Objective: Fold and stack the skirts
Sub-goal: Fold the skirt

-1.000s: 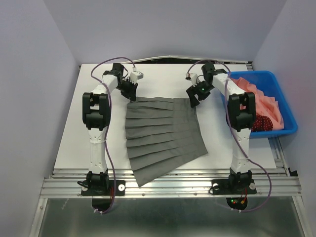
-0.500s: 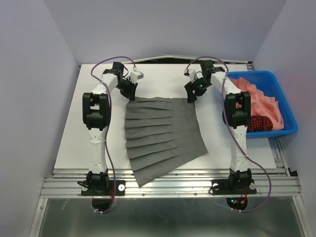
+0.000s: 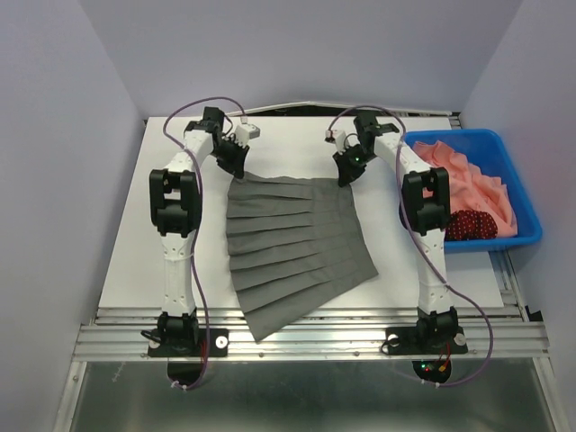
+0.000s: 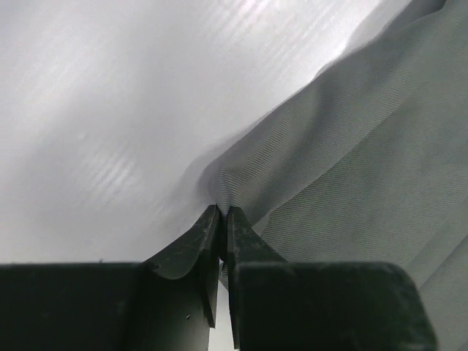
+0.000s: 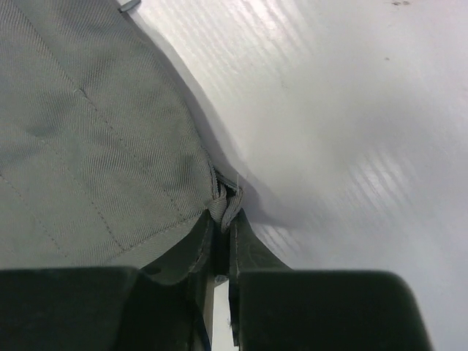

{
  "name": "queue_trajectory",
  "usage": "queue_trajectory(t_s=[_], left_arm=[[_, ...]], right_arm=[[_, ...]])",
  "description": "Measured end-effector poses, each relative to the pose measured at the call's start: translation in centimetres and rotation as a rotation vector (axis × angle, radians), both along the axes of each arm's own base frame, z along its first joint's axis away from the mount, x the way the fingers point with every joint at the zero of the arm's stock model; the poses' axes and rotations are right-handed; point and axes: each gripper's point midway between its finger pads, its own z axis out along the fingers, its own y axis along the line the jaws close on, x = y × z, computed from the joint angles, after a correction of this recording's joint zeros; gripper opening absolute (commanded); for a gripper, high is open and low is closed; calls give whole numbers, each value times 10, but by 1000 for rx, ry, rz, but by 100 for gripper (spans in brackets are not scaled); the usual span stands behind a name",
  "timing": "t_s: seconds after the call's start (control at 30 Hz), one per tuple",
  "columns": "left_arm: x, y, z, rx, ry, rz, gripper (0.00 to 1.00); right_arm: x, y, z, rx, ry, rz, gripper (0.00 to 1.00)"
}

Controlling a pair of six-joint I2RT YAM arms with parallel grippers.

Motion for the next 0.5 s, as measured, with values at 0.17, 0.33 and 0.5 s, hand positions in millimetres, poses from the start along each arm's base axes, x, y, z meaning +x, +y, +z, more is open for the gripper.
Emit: queue_trajectory(t_s=[0.17,0.33,0.5], left_arm=[[59,1,59,-38,-189,62,0],[94,5,121,-94,-376,106,0],[80,9,150,-122,-412,116,0]], right_arm=[[25,-3,18,-5,-68,-78,1],[66,-5,54,19,-232,-134,1],[77,-5,85,37,-319,-153,1]])
